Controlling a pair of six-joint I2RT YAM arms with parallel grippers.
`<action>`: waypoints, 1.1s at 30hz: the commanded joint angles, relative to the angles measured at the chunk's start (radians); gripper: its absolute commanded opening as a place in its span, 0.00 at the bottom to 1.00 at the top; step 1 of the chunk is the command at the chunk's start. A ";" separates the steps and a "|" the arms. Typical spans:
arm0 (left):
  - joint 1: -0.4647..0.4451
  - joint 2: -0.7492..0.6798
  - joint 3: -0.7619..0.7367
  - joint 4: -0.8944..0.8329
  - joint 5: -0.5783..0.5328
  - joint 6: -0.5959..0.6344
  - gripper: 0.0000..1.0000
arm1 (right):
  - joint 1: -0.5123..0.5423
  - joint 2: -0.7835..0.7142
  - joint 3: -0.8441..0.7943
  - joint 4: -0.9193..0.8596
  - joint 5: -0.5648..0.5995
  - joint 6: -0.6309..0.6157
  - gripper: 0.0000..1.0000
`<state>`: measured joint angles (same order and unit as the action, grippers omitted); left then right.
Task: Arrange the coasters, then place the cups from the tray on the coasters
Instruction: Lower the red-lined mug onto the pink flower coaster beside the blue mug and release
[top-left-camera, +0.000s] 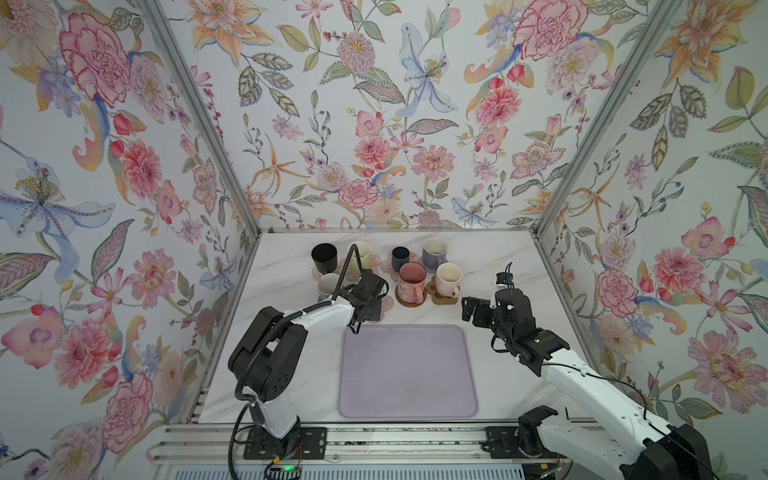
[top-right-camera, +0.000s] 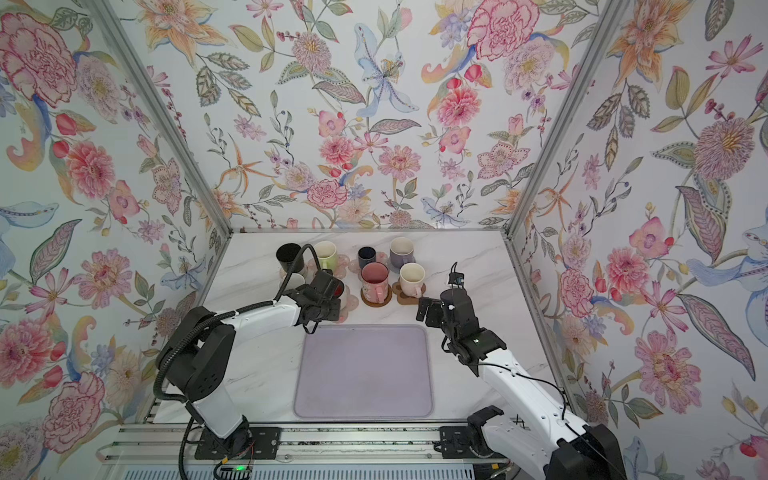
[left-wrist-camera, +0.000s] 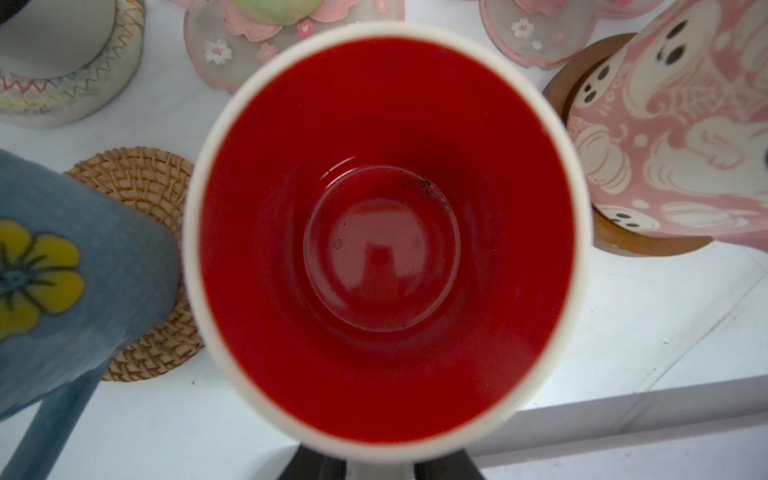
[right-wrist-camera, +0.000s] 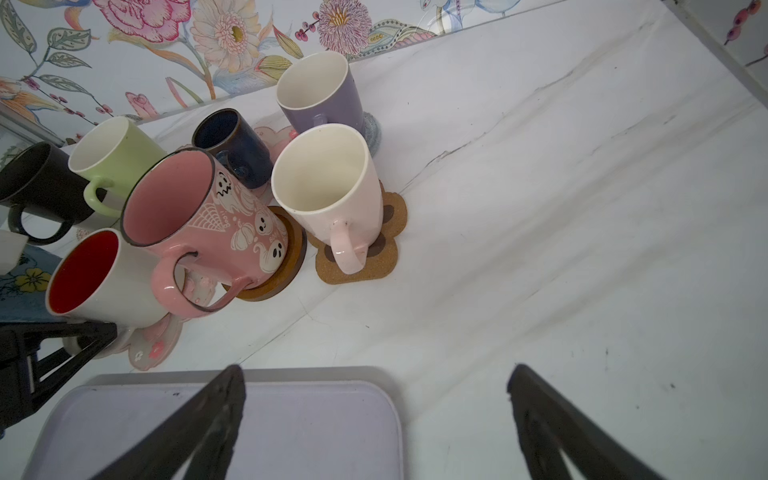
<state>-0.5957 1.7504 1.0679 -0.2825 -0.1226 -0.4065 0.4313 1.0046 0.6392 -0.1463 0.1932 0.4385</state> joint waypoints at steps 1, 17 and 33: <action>0.011 0.007 0.020 0.014 -0.043 0.003 0.37 | -0.004 -0.018 -0.012 -0.023 0.001 -0.004 0.99; 0.011 -0.019 0.005 0.021 -0.060 -0.023 0.88 | -0.014 -0.045 -0.033 -0.027 0.010 -0.006 0.99; 0.011 -0.658 -0.486 0.447 -0.303 0.051 0.99 | -0.058 -0.195 -0.208 0.196 0.438 -0.230 0.99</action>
<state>-0.5953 1.1858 0.6899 0.0391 -0.3073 -0.3950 0.3828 0.8482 0.4995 -0.0853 0.4717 0.3267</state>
